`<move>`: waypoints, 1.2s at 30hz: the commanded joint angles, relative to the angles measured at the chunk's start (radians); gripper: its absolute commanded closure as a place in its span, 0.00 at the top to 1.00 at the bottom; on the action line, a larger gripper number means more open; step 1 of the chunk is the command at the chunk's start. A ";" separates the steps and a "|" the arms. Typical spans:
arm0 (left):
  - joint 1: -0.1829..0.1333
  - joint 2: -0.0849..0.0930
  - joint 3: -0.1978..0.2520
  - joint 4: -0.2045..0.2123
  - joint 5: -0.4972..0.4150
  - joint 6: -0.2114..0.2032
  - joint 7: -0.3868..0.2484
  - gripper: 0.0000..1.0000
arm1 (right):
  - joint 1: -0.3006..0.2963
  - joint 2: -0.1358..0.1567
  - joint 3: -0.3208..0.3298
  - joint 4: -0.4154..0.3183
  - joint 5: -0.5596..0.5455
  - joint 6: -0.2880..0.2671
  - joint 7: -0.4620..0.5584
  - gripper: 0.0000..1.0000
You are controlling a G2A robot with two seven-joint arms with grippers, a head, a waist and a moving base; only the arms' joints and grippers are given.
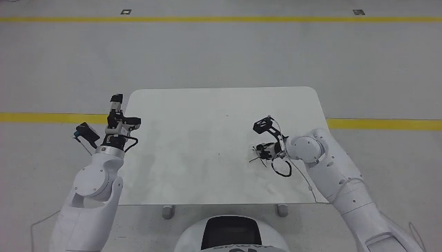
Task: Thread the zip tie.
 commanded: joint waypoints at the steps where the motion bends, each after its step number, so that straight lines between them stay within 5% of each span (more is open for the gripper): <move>1: 0.000 0.000 0.000 0.000 0.000 0.000 0.000 1.00 | 0.010 0.017 -0.014 0.003 0.080 0.000 0.003 0.00; 6: 0.000 0.000 0.000 0.000 0.000 0.000 0.000 1.00 | 0.040 0.057 -0.049 0.019 0.228 0.000 -0.004 0.00; 16: 0.000 0.000 0.000 0.000 0.000 0.000 0.000 1.00 | 0.040 0.057 -0.049 0.019 0.228 0.000 -0.004 0.00; 30: 0.000 0.000 0.000 0.000 0.000 0.000 0.000 1.00 | -0.016 0.108 0.023 -0.051 0.643 0.000 0.046 0.00; 36: 0.000 0.000 0.000 0.000 0.000 0.000 0.000 1.00 | -0.018 0.109 0.025 -0.052 0.657 0.000 0.049 0.00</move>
